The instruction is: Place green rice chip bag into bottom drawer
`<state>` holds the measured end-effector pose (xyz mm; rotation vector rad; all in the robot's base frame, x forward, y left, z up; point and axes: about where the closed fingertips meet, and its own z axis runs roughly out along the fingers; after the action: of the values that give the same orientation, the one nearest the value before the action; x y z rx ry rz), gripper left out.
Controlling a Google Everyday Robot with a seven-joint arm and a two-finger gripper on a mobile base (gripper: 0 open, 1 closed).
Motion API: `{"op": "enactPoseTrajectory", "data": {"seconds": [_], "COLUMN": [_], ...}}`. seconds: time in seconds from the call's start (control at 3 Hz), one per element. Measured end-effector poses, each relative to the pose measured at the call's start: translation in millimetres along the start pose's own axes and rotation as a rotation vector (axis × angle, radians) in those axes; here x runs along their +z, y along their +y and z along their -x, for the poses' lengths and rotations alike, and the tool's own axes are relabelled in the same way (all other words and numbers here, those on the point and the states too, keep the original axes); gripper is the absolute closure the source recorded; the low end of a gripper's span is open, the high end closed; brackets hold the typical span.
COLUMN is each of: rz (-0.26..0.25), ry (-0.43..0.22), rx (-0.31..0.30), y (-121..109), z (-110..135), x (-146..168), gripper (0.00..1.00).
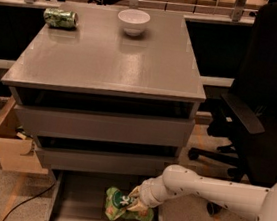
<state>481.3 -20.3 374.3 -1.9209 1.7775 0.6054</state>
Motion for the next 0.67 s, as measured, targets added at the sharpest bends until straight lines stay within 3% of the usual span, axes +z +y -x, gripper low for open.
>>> {"op": "enactPoseTrajectory", "data": {"seconds": [0.67], "rz": [-0.078], "ry": [-0.041], "rx": [-0.011], "y": [-3], "z": [-5], "x": [89], "gripper": [1.00]}}
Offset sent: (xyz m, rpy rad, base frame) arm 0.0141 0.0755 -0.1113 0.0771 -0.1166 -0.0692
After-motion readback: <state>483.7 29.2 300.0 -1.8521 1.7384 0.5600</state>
